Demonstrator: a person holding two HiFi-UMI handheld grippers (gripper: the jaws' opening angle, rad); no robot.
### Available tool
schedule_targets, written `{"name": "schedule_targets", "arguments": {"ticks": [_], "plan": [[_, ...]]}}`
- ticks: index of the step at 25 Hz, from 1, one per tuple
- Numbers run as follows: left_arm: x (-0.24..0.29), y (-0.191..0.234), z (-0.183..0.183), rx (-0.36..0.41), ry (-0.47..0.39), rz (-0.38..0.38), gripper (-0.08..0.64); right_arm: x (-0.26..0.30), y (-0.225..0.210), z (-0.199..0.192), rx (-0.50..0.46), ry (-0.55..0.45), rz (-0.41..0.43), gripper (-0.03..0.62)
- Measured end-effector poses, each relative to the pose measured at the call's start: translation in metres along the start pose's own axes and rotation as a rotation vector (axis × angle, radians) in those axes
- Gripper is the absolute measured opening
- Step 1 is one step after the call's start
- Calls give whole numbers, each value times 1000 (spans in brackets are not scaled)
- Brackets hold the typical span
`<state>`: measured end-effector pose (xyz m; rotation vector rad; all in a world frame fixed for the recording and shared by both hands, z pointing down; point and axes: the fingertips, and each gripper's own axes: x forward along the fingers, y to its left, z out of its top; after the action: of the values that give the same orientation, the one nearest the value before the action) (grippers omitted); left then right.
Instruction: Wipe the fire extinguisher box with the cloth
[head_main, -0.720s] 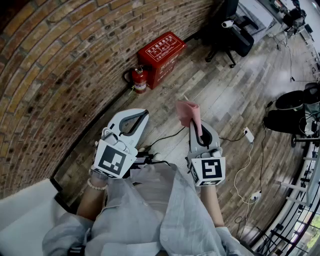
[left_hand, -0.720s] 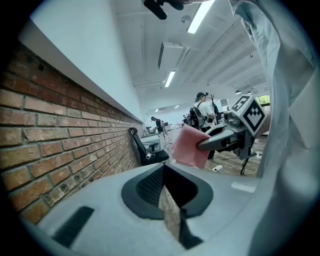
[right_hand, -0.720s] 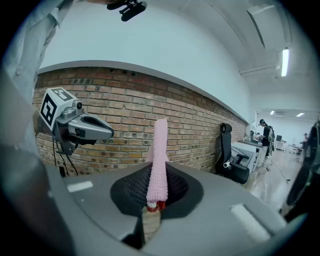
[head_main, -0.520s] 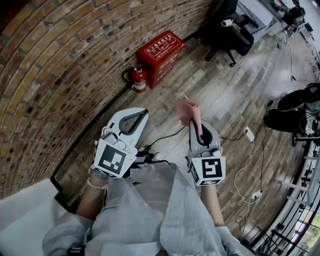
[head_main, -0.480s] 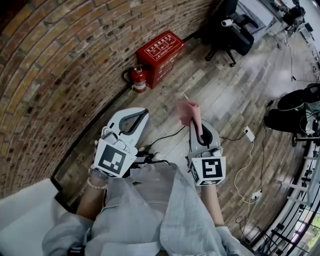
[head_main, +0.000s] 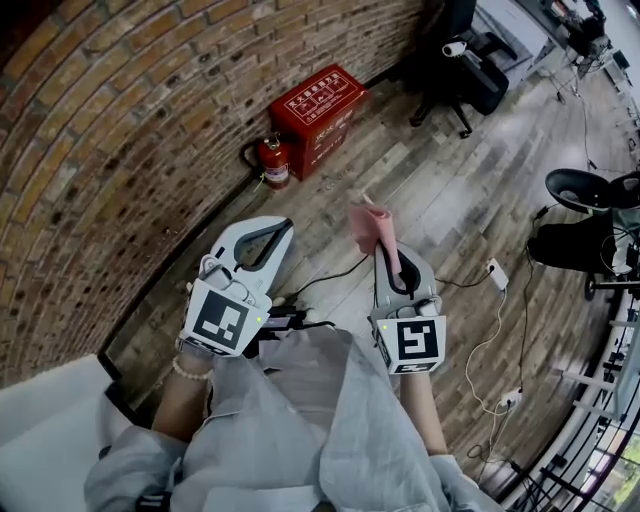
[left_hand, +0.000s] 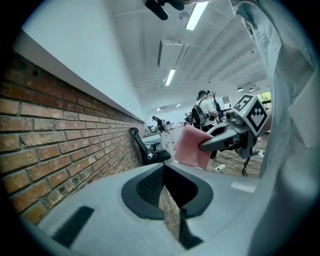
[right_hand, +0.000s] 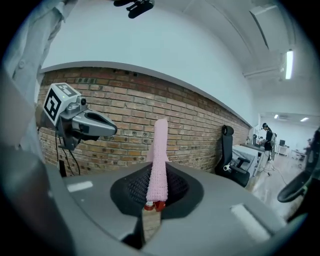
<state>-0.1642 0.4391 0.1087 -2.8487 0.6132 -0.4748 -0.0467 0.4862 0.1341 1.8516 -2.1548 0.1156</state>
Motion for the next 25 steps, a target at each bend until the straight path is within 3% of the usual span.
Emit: {"name": "schedule_targets", "arguments": {"ticks": [5, 12, 19, 25], "plan": [[5, -20, 6, -34, -7, 44, -3, -13, -14, -14, 13, 19, 34, 20], [23, -28, -1, -31, 13, 37, -3, -11, -38, -33, 49, 31, 16, 20], [83, 21, -3, -15, -1, 10, -3, 42, -73, -28, 43, 35, -18, 20], [153, 103, 13, 12, -46, -62, -3, 136, -123, 0, 72, 23, -87, 20]]}}
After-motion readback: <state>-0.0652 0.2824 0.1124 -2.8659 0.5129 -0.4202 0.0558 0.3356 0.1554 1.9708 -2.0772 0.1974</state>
